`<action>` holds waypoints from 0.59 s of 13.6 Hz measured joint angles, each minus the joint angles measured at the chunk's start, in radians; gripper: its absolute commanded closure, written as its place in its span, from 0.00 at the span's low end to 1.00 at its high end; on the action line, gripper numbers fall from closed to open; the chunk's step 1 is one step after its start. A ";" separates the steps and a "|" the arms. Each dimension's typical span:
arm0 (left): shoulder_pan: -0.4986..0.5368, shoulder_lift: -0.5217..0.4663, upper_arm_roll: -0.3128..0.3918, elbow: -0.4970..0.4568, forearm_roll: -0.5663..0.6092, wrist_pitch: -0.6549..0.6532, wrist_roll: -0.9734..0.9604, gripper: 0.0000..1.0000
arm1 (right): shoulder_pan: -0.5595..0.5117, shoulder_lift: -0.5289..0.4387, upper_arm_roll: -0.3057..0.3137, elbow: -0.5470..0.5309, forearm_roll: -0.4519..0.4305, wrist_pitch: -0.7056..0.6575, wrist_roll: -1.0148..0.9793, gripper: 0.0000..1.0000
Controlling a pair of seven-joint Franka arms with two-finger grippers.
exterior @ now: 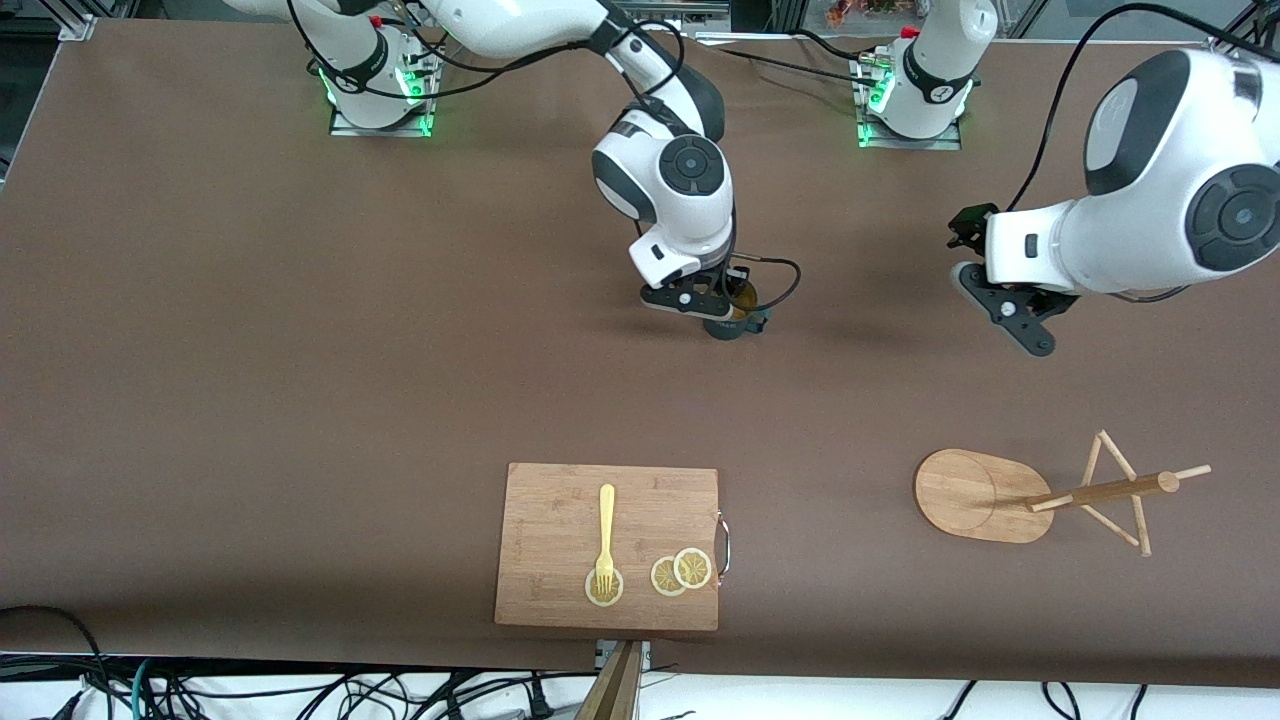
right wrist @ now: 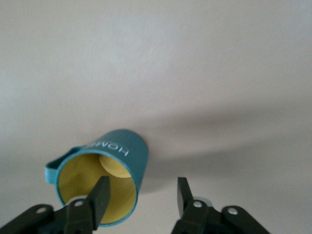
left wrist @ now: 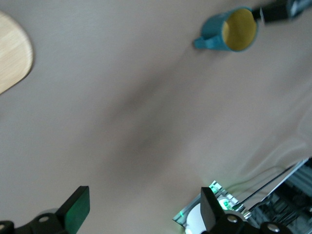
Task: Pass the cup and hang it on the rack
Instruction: 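Set the mug down with the right gripper and withdraw it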
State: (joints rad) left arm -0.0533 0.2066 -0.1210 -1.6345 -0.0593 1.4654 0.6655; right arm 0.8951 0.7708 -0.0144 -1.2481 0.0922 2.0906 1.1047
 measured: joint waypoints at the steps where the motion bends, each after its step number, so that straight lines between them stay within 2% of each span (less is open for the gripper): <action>1: 0.000 0.000 0.000 -0.026 -0.010 0.026 0.065 0.00 | -0.030 -0.036 -0.003 0.002 0.000 -0.036 -0.006 0.00; 3: 0.000 0.002 -0.001 -0.096 -0.059 0.121 0.213 0.00 | -0.101 -0.112 -0.010 0.003 0.000 -0.143 -0.029 0.00; 4: 0.000 0.003 -0.001 -0.147 -0.112 0.189 0.297 0.00 | -0.126 -0.148 -0.035 0.003 -0.001 -0.201 -0.038 0.00; 8: 0.013 0.010 0.001 -0.328 -0.394 0.409 0.640 0.00 | -0.175 -0.263 -0.188 -0.010 0.012 -0.317 -0.216 0.00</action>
State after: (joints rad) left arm -0.0400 0.2164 -0.1201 -1.9623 -0.4530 1.8741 1.3058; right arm 0.7206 0.5079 -0.2024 -1.2583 0.1046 1.7740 0.8889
